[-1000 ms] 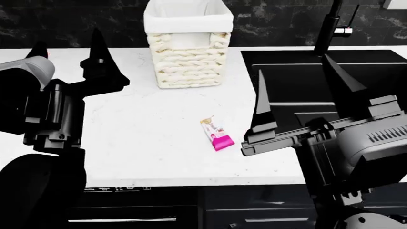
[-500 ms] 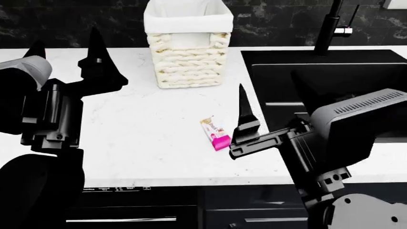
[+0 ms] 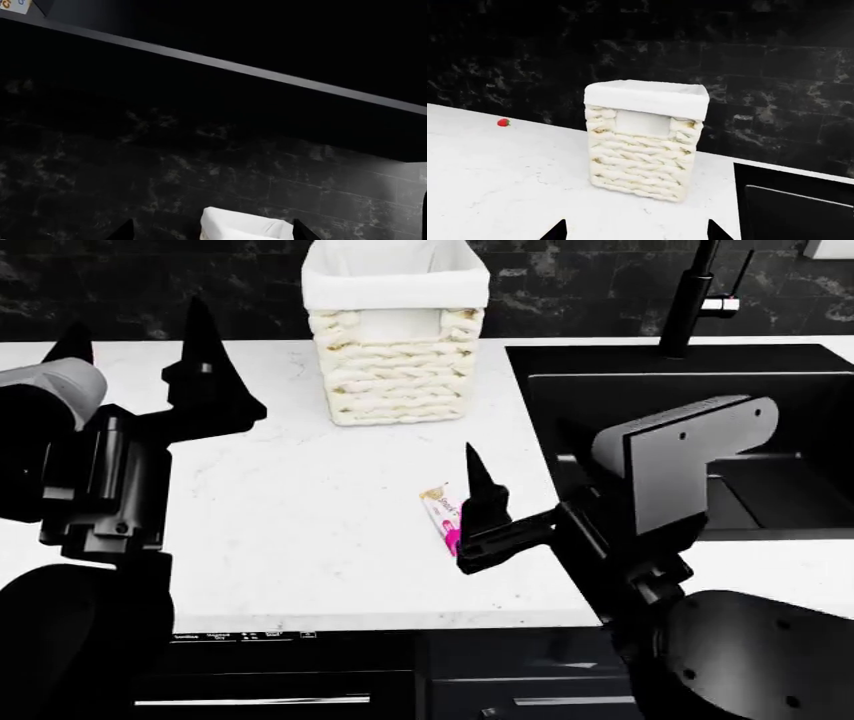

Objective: Pick the cereal and bar from the counter and place them in the cabinets closest to them.

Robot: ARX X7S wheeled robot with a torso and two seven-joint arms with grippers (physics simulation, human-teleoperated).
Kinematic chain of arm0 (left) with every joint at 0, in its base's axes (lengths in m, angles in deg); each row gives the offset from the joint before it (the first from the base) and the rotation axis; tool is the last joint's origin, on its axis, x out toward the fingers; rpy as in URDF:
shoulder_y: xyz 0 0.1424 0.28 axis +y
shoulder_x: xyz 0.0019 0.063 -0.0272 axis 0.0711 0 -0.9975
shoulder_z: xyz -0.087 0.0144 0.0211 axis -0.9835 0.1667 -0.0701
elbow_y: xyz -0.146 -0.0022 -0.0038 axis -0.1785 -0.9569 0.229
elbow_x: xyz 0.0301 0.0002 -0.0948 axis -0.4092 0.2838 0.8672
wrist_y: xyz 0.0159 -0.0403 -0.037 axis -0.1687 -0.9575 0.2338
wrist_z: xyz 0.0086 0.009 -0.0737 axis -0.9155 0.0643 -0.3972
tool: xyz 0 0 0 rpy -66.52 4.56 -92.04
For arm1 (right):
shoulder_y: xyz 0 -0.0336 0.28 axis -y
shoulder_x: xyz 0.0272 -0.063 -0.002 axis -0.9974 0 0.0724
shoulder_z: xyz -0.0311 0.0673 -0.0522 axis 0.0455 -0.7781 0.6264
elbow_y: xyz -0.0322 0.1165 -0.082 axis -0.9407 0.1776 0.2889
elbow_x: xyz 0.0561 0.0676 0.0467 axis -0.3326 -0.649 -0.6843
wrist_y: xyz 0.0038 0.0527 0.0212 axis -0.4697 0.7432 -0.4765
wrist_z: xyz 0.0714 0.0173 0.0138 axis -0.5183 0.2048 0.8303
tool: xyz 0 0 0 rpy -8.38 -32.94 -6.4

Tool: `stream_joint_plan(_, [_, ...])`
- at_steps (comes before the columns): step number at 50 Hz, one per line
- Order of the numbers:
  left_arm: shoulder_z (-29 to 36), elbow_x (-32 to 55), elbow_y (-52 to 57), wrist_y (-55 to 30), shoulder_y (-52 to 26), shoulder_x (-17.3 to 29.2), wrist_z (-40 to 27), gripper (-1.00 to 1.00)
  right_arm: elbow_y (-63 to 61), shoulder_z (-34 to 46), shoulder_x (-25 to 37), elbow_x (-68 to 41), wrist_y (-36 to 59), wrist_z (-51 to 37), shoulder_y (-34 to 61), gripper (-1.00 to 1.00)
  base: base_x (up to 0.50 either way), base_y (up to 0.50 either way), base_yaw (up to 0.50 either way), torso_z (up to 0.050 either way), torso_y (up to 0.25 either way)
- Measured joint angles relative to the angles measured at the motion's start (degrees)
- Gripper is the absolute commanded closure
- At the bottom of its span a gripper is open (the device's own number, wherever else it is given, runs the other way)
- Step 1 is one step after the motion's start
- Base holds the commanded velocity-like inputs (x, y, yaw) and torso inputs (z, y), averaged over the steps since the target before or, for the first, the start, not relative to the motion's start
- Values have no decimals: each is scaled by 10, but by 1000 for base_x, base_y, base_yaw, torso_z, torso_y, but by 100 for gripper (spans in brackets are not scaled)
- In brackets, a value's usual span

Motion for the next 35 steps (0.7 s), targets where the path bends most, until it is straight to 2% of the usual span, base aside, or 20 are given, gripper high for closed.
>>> stream_joint_plan(19, [-1,16,16,-5,2,14,7,-100,124,17,-39,-267,128,-35,141,-100,0,0,0,0,0])
stream_joint_plan(35, [-5,24,23,-5,2,21,5,-100,212,44,-67,-371,197,-52,211,-100,0,0,0,0,0])
